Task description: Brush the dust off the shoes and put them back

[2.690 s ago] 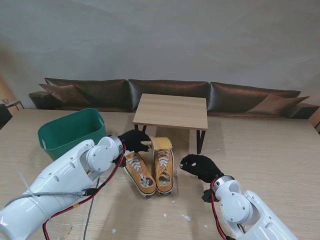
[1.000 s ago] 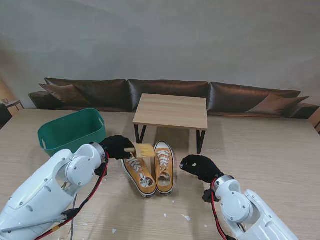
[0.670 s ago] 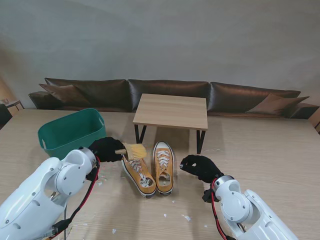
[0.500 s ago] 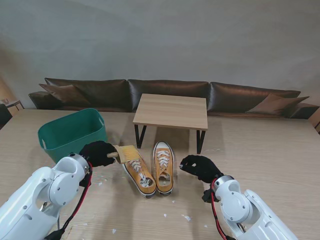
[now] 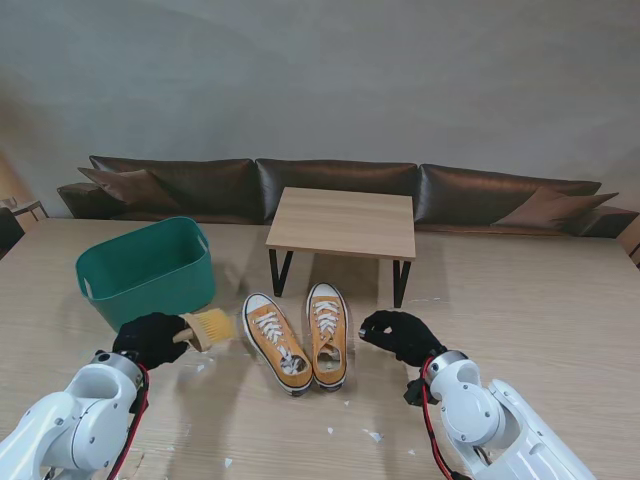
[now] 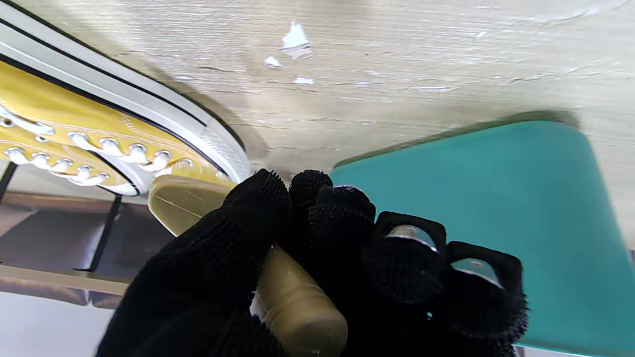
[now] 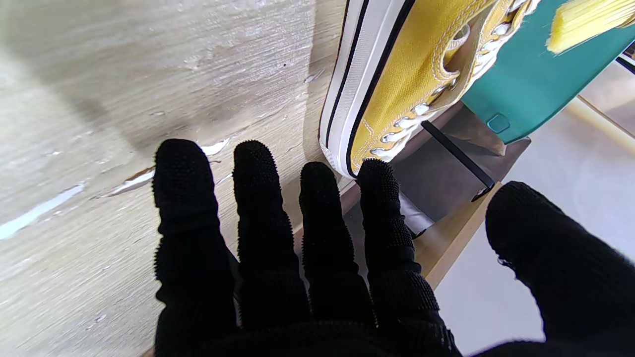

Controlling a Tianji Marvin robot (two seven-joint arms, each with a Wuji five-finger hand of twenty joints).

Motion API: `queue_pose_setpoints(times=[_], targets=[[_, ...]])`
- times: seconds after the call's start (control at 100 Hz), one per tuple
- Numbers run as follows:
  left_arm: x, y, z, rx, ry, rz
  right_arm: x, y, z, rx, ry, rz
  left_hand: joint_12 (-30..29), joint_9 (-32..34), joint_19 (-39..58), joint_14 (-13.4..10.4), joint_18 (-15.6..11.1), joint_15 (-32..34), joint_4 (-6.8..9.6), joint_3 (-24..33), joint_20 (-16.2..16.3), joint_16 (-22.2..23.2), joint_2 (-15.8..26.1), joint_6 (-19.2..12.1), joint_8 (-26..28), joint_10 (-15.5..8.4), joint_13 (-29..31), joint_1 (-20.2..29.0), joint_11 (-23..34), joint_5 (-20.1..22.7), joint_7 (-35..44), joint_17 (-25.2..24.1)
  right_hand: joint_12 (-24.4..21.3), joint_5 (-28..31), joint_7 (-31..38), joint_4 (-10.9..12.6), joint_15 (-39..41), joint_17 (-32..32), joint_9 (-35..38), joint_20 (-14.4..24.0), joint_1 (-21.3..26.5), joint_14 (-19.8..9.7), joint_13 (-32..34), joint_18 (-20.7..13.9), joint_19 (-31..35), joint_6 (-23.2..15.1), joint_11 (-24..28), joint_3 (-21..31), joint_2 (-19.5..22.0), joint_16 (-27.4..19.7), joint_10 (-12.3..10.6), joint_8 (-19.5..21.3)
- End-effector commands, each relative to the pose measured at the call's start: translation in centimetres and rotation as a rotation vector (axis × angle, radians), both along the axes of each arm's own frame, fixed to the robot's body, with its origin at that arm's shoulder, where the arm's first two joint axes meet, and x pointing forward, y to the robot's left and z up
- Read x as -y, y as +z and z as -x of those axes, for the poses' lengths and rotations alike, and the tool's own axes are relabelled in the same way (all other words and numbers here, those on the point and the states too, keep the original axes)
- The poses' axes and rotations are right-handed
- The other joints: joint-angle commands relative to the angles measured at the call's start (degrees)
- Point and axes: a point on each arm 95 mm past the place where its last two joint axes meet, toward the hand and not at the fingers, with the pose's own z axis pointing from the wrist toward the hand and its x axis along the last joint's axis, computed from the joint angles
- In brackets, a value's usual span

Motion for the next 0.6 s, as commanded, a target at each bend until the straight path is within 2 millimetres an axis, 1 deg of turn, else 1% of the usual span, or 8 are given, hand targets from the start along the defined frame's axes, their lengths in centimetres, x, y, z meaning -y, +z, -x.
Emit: queue_pose_setpoints(times=[0.0,0.17,0.27,0.43,0.52,0.55,0.59], targets=[[-0.4,-0.8,0.5,-0.028,0.023,-0.005,-0.3,-0.3,0.3,-0.016,0.014,0.002,0.0,3.3,3.1,4.1,-0.8,4.6,0.30,0.2,-0.3,-0.4,2.6,-0.4,0.3,1.3,3.2,3.0,0.3,0.6,1.4,-0.8,-0.3,0.2,0.7,1.1,0.6,-17.6,1.5,0.3,-0.9,0.6,1.3,1.2,1.4,0.3,0.7,-1.2,2.1,0.6,0.9,-0.9],[-1.7,-2.0,0.7,-0.026,0.067,-0.015,-0.3,-0.3,0.3,-0.018,0.014,0.002,0.1,3.3,3.1,4.4,-0.8,4.3,0.29,0.3,-0.2,-0.5,2.5,-0.4,0.3,1.4,3.2,3.1,0.2,0.6,1.4,-1.0,-0.3,0.1,0.7,1.1,0.7,-17.6,1.5,0.2,-0.8,0.7,1.4,1.3,1.4,0.4,0.7,-1.2,2.1,0.6,1.0,-0.9],[-2.2,-2.7,0.5,-0.039,0.078,-0.021,-0.3,-0.3,0.3,-0.019,0.014,0.003,0.0,3.2,3.0,4.5,-0.7,4.0,0.24,0.3,-0.2,-0.5,2.6,-0.9,0.3,1.3,3.1,2.9,0.0,0.4,1.3,-1.2,-0.3,0.2,0.7,1.1,0.7,-17.6,1.4,0.2,-0.8,0.5,1.4,1.3,1.4,0.3,0.7,-1.3,2.2,0.6,0.9,-0.9],[-3.0,-3.8,-0.1,-0.049,0.093,-0.032,-0.3,-0.3,0.3,-0.019,0.014,0.002,-0.5,3.2,1.9,5.2,-1.0,1.6,0.24,0.1,-0.4,-1.0,2.6,-1.5,0.2,1.3,3.1,2.6,-1.8,0.4,1.3,-2.2,-0.3,0.2,0.7,1.1,0.7,-17.6,1.5,0.2,-0.8,0.6,1.5,1.3,1.4,0.4,0.7,-1.3,2.2,0.6,1.0,-0.9],[-3.3,-4.5,-0.4,-0.065,0.112,-0.037,-0.3,-0.3,0.3,-0.021,0.016,0.003,-1.5,3.3,0.4,6.1,-0.8,-1.6,0.36,0.0,-0.5,-1.5,2.7,-1.5,0.0,1.6,3.0,2.7,-4.3,0.3,1.2,-3.4,-0.3,0.2,0.7,1.1,0.7,-17.6,1.5,0.2,-0.9,0.6,1.5,1.3,1.4,0.3,0.7,-1.3,2.2,0.6,1.0,-0.9],[-3.4,-4.7,-0.5,-0.070,0.119,-0.036,-0.3,-0.3,0.3,-0.022,0.016,0.003,-2.0,3.3,-0.3,6.6,-0.2,-2.9,0.45,-0.1,-0.5,-1.7,2.6,-1.3,-0.2,2.0,2.9,2.8,-5.5,0.4,1.1,-3.9,-0.3,0.1,0.7,1.1,0.7,-17.6,1.5,0.2,-0.9,0.5,1.5,1.3,1.4,0.3,0.7,-1.3,2.2,0.6,1.0,-0.9],[-3.5,-5.0,-0.7,-0.078,0.124,-0.038,-0.3,-0.3,0.3,-0.023,0.016,0.003,-2.5,3.3,-0.8,6.7,-0.1,-4.2,0.52,-0.2,-0.5,-2.0,2.6,-1.4,-0.5,2.0,2.9,2.8,-6.5,0.3,0.9,-4.3,-0.3,0.2,0.7,1.1,0.8,-17.6,1.6,0.2,-0.9,0.4,1.5,1.2,1.4,0.4,0.7,-1.3,2.2,0.6,1.0,-0.9]])
